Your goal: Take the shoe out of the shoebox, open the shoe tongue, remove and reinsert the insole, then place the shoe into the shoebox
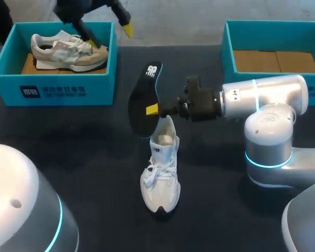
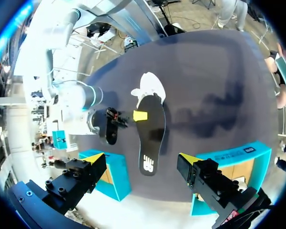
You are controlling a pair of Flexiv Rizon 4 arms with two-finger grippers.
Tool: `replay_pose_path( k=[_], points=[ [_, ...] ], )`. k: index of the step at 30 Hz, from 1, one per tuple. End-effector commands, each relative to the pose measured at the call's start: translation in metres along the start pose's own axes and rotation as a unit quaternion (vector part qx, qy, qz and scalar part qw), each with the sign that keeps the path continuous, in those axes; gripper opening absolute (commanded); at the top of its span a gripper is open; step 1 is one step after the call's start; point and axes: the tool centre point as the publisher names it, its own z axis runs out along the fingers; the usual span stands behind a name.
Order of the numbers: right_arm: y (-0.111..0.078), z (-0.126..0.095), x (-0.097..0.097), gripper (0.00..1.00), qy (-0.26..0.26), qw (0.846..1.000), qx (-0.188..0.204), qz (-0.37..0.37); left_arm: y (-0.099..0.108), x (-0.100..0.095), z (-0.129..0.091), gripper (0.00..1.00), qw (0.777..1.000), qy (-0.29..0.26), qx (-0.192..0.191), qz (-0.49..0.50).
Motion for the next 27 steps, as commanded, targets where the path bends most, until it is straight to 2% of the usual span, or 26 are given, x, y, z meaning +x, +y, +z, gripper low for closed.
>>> replay_pose_path(
  k=[1, 17, 27],
  points=[
    [0.0, 0.002, 0.001, 0.0, -0.002, 1.0, 0.0, 0.001, -0.011, 0.014, 0.0, 1.0, 0.996, -0.089, -0.023, -0.001],
    [0.0, 0.002, 0.001, 0.0, -0.002, 1.0, 0.0, 0.001, -0.032, 0.043, -0.01, 1.0, 0.988, -0.155, -0.017, -0.01],
    [0.0, 0.002, 0.001, 0.0, -0.002, 1.0, 0.0, 0.001, -0.048, 0.075, -0.021, 1.0, 0.978, -0.208, -0.026, 0.0]
  ],
)
